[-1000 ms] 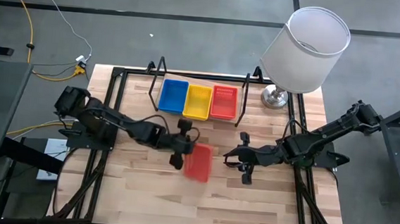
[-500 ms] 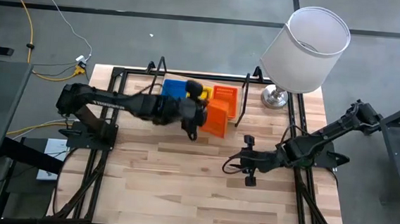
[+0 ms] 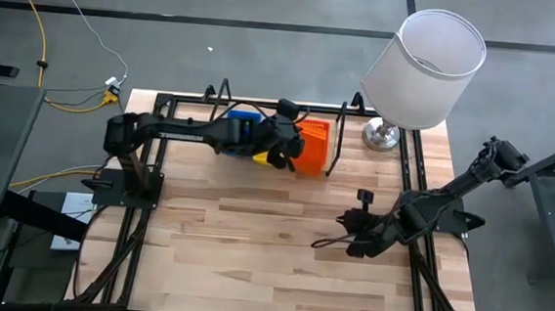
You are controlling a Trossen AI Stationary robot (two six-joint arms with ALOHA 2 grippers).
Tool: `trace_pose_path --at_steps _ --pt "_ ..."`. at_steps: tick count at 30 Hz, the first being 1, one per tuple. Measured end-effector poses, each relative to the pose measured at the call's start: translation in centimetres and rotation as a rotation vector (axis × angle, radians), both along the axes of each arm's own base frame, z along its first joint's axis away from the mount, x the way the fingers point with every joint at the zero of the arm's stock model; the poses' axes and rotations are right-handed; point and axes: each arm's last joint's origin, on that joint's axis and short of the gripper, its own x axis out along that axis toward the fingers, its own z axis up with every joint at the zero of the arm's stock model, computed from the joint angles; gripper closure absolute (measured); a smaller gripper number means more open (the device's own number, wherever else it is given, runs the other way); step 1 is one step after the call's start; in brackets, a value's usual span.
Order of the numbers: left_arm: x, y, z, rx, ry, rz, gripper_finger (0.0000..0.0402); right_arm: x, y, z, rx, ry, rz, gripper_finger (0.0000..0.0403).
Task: Stack baskets on shelf by color
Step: Stack the orange bin on the orange bin on the shelf
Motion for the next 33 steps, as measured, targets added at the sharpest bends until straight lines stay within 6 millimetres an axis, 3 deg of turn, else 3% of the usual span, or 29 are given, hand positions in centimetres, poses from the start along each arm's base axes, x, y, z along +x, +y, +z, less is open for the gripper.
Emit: trace_pose_path --at_steps 4,12,18,33 --pt "1.0 0.9 -0.1 0.001 -0.003 -0.017 0.0401 -0.6 0.1 -0.3 -0.008 0.030 -0.028 0.0400" --pt "1.1 1.9 2.4 -0.013 -0.002 -0.044 0.0401 -0.8 0.2 -0.3 -0.004 0.034 -0.029 0.0401" --pt "0.7 2.6 2.1 -0.027 0.092 -0.171 0.0401 -0.8 0.2 -0.3 -0.009 0.037 -0.023 0.0402" --pt "1.1 4.3 1.4 -0.001 0.103 -0.236 0.0401 -0.8 0.2 -0.3 -0.002 0.032 -0.029 0.0403"
